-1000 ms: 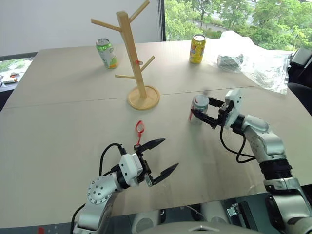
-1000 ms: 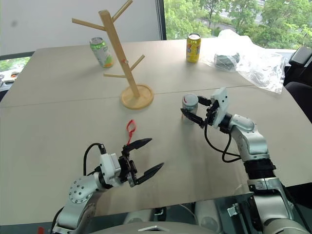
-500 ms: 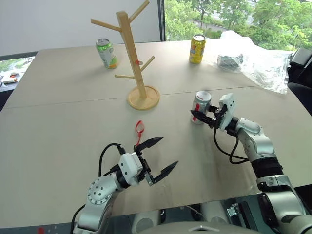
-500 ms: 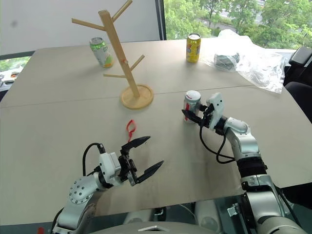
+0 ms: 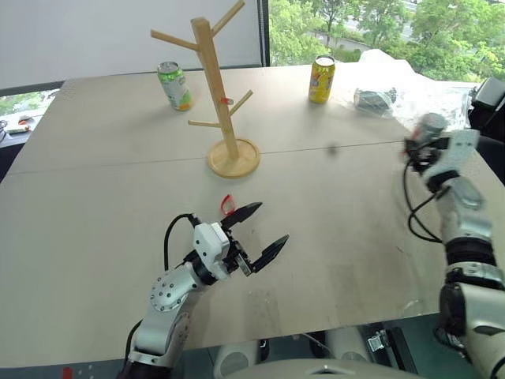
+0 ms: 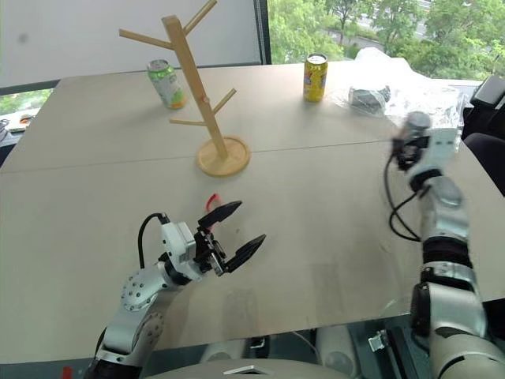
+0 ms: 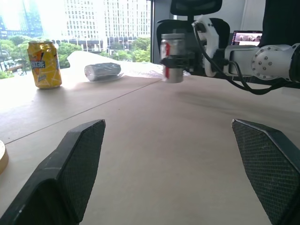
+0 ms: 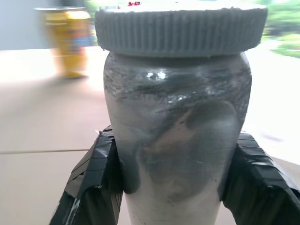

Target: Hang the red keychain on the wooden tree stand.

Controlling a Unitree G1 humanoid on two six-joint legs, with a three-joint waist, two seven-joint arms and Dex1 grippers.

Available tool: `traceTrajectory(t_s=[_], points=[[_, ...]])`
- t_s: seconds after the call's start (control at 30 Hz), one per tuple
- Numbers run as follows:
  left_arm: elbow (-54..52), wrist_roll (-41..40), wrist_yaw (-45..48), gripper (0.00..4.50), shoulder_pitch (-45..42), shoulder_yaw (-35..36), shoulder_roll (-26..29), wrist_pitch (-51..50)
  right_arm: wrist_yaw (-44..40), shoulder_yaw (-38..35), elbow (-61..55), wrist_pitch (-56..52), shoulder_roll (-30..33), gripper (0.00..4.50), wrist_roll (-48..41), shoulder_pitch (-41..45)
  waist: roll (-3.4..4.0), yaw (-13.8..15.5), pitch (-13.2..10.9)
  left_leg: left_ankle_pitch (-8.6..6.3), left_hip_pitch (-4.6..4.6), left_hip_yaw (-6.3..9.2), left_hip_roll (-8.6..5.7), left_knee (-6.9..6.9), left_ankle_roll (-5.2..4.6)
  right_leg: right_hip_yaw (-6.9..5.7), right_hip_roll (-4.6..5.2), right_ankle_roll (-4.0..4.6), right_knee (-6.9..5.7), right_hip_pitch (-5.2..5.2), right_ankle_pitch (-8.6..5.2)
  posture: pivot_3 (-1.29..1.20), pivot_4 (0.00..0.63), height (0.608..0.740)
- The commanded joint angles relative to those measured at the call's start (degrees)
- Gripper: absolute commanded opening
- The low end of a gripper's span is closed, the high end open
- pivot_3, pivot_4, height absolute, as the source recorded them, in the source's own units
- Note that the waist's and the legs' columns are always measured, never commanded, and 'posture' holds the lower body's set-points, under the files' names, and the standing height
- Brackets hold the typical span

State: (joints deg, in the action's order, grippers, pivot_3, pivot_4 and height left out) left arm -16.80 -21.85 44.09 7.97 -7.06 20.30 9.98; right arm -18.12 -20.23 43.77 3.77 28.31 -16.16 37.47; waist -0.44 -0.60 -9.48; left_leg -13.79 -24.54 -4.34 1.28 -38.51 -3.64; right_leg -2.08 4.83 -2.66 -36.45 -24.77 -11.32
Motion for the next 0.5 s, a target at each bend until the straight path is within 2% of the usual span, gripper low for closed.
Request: traceTrajectory(t_s=[0.03,0.33,0.4,0.5], points=[[-0.81,-0.93,0.78,4.5,-0.3,-0.14,-0.11,-0.02,5.4,-3.98,7.62,4.69,2.88,2.14,0.15,2.21,0.0,-0.26,0.0,0.0,0.02,-0.02,0.0,0.01,0.0,0.02,-0.05,0.0,0.01,0.0,0.0,0.0,0.15,0.74],[-0.54,-0.75,1.04,4.5,-0.86,0.19,-0.31,-0.43,5.24,-5.17,14.31,7.4,3.62,2.14,-0.4,3.81,-0.01,-0.87,0.0,-0.01,0.35,-0.26,0.14,0.07,-0.01,0.46,-0.16,0.15,-0.02,0.14,-0.09,0.0,0.15,0.74],[-0.69,-0.69,0.97,4.5,-0.73,0.2,-0.34,-0.45,5.35,-5.11,14.62,7.59,3.47,3.2,-0.35,3.86,-0.01,-0.87,0.0,-0.01,0.36,-0.28,0.15,0.07,-0.02,0.5,-0.16,0.14,-0.01,0.14,-0.08,0.0,0.15,0.74],[-0.93,-0.61,0.87,4.5,-0.47,0.25,-0.36,-0.38,4.87,-5.08,14.66,7.81,3.28,4.45,-0.53,3.85,0.0,-0.87,0.0,-0.01,0.36,-0.28,0.16,0.07,-0.02,0.5,-0.16,0.15,-0.01,0.14,-0.08,0.0,0.15,0.74]])
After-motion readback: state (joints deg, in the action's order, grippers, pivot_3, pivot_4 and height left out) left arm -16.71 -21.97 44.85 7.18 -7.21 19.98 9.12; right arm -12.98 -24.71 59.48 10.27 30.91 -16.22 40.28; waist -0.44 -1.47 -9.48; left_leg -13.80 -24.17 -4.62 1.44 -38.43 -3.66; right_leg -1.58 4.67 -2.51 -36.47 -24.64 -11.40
